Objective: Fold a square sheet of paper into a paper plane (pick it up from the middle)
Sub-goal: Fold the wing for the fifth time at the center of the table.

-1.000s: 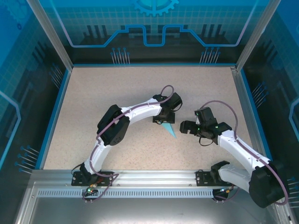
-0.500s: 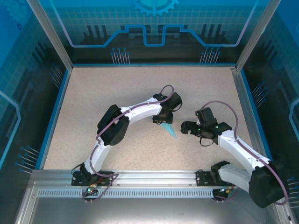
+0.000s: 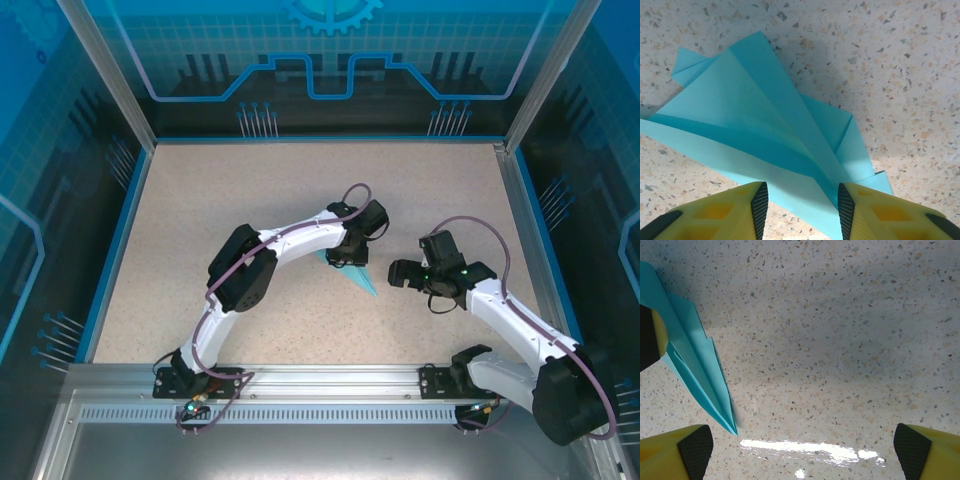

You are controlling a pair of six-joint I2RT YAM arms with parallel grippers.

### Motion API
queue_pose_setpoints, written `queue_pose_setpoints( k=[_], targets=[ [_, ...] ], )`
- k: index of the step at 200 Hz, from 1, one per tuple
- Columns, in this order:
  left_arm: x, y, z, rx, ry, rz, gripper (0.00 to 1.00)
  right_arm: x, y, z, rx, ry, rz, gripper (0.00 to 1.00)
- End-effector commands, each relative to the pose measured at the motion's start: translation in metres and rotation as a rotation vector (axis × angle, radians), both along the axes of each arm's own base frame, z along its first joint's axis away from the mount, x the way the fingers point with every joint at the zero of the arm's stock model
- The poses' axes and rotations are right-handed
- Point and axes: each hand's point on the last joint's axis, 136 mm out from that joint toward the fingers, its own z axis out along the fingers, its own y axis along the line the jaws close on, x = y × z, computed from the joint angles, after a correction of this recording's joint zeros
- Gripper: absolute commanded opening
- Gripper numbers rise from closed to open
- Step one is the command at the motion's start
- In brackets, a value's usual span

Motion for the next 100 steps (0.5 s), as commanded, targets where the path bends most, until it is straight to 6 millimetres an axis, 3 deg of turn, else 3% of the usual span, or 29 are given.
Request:
queue_pose_setpoints(
  k=[1,43,100],
  targets=[
    [-0.002,0.005,0.024,-0.037,-0.025,0.027,0.46,-0.005,-0.008,-0.006,-0.016,0.036,-0.029,0.97],
    [-0.014,0.009,0.029,-0.086,-0.017,0.050,0.52,-0.003,-0.007,-0.008,-0.014,0.039,-0.026,0.97],
    [-0.029,0.012,0.017,-0.124,0.024,0.071,0.53,-0.001,-0.005,-0.012,-0.015,0.053,-0.023,0.97]
  ],
)
